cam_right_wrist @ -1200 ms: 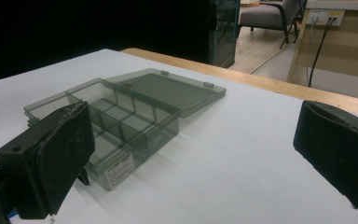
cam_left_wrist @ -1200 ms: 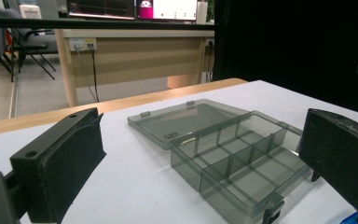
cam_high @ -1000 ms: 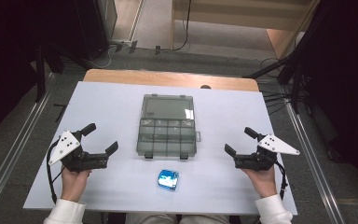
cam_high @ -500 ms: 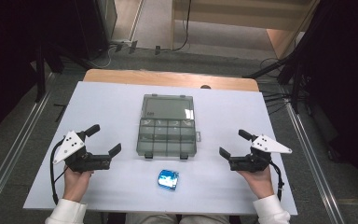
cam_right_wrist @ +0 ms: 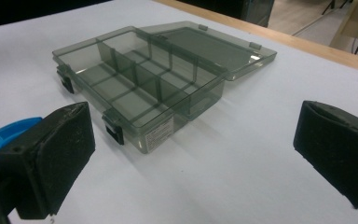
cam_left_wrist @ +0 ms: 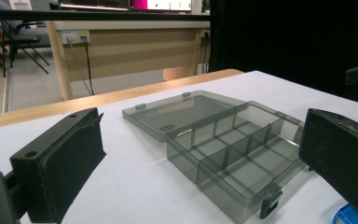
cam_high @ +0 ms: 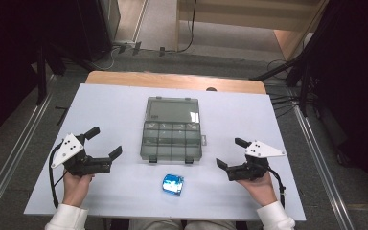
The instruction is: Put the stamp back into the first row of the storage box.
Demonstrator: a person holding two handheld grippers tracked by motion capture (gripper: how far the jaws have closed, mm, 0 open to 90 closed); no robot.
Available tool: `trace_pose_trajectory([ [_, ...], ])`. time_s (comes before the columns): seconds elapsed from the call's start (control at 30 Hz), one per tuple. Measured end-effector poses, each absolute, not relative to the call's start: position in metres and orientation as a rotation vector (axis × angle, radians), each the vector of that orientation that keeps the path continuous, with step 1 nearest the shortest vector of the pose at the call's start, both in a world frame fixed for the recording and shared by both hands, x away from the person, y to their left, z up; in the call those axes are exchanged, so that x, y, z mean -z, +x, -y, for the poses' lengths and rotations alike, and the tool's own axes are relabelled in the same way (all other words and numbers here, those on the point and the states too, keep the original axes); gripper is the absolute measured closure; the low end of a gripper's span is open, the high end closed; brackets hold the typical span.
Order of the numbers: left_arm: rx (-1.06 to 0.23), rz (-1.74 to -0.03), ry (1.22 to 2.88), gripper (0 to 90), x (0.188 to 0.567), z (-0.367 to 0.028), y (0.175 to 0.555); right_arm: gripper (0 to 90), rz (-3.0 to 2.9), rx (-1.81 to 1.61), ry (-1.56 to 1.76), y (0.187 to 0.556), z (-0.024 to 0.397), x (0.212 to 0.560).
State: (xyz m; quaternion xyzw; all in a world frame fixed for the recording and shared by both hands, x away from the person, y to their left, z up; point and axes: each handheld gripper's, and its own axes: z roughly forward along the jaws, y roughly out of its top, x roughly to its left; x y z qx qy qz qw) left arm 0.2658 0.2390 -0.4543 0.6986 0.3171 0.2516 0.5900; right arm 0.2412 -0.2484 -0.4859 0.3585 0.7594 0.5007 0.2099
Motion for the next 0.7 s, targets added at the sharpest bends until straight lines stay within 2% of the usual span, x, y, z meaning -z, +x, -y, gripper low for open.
trace_pose_trajectory([
  [0.7,-0.589,-0.746,1.637,0.0,0.455,-0.239,0.267,0.0,-2.356,-1.232,0.89,0.242,0.212,0.49],
])
